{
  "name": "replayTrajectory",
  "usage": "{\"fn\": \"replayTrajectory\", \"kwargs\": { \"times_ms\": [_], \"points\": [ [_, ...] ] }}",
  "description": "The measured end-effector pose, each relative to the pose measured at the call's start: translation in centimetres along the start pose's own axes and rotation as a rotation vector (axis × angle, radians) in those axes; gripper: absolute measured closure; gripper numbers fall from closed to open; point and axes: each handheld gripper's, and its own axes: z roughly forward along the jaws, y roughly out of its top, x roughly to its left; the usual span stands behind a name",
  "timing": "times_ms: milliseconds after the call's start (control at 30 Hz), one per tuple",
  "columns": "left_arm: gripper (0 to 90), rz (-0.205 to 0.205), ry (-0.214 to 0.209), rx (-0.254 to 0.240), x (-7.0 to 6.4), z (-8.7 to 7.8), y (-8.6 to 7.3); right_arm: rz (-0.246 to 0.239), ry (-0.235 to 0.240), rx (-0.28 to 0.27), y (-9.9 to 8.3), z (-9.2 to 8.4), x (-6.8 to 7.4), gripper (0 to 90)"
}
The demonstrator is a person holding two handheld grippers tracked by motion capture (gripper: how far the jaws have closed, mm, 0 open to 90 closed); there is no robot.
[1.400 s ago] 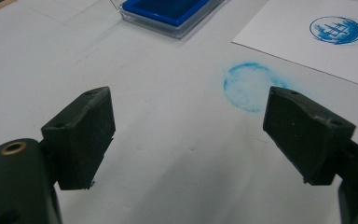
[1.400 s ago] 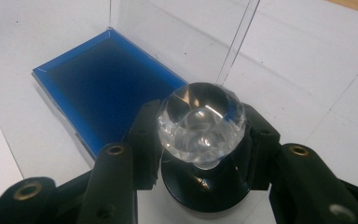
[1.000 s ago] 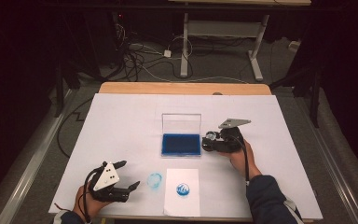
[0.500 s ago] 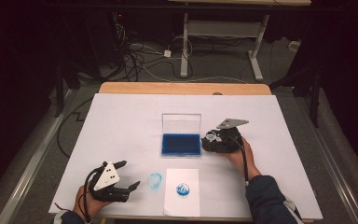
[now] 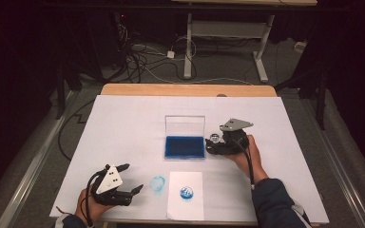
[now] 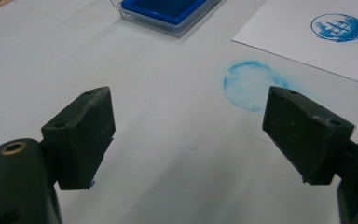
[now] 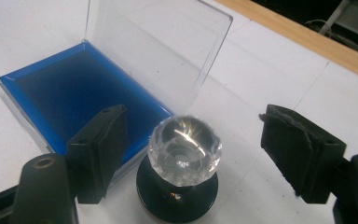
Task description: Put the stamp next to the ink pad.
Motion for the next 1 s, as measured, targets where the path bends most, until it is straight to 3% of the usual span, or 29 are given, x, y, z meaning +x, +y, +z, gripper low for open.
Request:
{"fn": "replayTrajectory", "kwargs": {
  "times_ms": [100,400,1000],
  "points": [
    [16.1,-0.001,0.001,-0.002,0.0,0.0,0.0,-0.004,-0.023,-0.023,0.2,-0.3,0.1,15.6],
    [16.1,-0.001,0.004,0.000,0.1,-0.1,-0.1,0.004,-0.061,-0.067,0.3,-1.3,0.1,14.6],
    [16.1,0.006,0.009,0.002,0.1,-0.2,0.0,-0.036,-0.066,-0.118,0.7,-3.4,0.6,15.9]
  ]
}}
